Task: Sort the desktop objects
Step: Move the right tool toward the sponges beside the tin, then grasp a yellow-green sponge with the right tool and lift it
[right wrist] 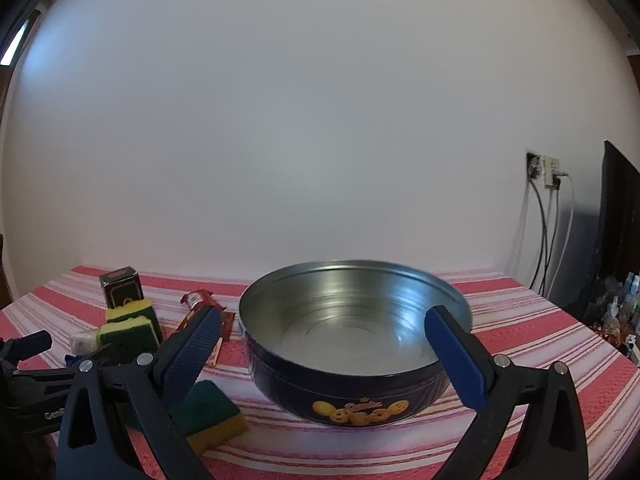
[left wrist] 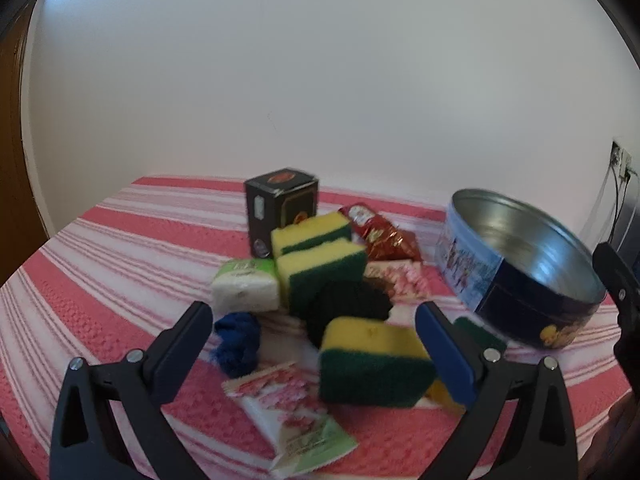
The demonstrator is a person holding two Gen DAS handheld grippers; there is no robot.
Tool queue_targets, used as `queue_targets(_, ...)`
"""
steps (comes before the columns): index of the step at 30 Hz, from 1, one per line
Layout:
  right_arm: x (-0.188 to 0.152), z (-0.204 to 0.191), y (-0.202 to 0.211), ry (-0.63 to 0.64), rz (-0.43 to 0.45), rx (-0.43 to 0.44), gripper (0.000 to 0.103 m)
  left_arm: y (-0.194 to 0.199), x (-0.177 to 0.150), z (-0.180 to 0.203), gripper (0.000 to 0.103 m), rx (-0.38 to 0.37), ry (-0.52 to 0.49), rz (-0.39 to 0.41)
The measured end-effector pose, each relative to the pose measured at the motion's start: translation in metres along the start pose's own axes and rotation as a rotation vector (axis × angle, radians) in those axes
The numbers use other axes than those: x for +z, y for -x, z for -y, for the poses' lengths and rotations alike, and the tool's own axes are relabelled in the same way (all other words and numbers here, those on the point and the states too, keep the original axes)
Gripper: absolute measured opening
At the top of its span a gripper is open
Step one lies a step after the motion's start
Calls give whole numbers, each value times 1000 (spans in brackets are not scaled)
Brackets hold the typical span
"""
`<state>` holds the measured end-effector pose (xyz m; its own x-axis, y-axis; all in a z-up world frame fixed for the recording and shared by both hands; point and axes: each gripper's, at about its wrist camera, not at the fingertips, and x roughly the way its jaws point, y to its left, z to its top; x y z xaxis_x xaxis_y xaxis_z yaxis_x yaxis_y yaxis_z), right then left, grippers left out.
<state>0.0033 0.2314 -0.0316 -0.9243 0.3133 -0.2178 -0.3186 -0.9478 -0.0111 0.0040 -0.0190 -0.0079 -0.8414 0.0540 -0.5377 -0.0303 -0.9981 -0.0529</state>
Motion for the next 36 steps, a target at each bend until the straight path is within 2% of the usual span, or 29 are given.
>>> queue_targets(5,-3,-4,-6,4,-41,53,102,3,-6,-20,103,17,-20,-38)
queue_targets(9,-5,-11,-12,13,-94,163,102,8,-11,-37,103,42,-60,-64)
queue_targets(12,-9,-25,-23,48,-170,266,102,10,-15,-46,103,39,-59,-77)
queue_targets(15,-13,-31,-32,67,-233,317,102,14,-19,-47,103,42,-84,-72)
queue_targets(17,-19,-34,-45,67,-335,383,102,15,-22,-46,103,37,-108,-70)
queue_targets(20,-27,-42,-55,87,-421,426,102,15,-23,-46,103,14,-133,-66)
queue_targets(22,-34,-53,-60,156,-483,430,102,15,-23,-46,103,-4,-139,-75)
queue_targets(24,-40,-62,-63,229,-512,379,102,14,-24,-45,103,-37,-138,-85)
queue_targets(29,-46,-72,-73,333,-551,356,102,14,-21,-37,103,-60,-151,-95)
queue_targets(31,-51,-78,-79,365,-584,352,99,13,-18,-31,103,-46,-164,-94)
queue_targets(33,-52,-79,-79,370,-601,375,81,14,-16,-27,103,-55,-168,-91)
queue_targets(35,-52,-79,-79,354,-613,423,72,15,-15,-22,103,-54,-178,-89)
queue_targets(36,-53,-79,-77,356,-610,422,72,15,-14,-20,103,-51,-184,-88)
